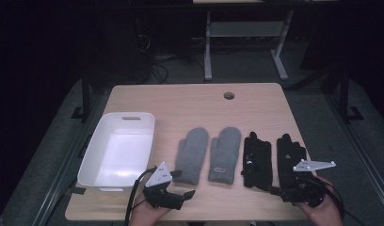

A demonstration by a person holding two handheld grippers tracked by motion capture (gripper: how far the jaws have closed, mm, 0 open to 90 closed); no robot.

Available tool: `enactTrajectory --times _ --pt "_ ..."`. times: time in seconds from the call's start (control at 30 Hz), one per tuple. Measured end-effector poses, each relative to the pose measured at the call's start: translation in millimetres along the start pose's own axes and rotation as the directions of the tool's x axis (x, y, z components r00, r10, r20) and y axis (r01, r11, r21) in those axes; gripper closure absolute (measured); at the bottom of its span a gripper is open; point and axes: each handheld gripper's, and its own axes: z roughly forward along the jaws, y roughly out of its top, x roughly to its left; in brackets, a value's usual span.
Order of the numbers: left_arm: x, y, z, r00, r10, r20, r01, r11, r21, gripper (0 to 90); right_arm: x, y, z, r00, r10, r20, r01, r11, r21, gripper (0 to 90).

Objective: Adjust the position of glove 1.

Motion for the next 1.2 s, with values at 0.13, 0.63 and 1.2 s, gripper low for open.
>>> enactTrajectory --times 0.13,0.63,1.2 --pt "-2.6 0.1 -0.3 1.0000 0.007 0.000 -0.007 1.0000 -0.004 18.4 2.7 4.0 1.3 0.9998 -0.011 -0.014 0.011 1.000 0.002 24.0" --pt "-1.0 -0.4 -3.7 0.9998 0.015 -0.010 -0.016 0.9998 -0.013 18.4 29.1 46.5 17.2 0.9912 -0.117 -0.061 0.120 0.992 0.049 24.6" --pt "-0.5 -1.8 -7.3 0.9998 0.005 -0.019 -0.005 0.9997 -0.024 18.4 54.7 109.3 51.1 0.9635 -0.222 -0.149 0.239 0.966 0.102 26.5"
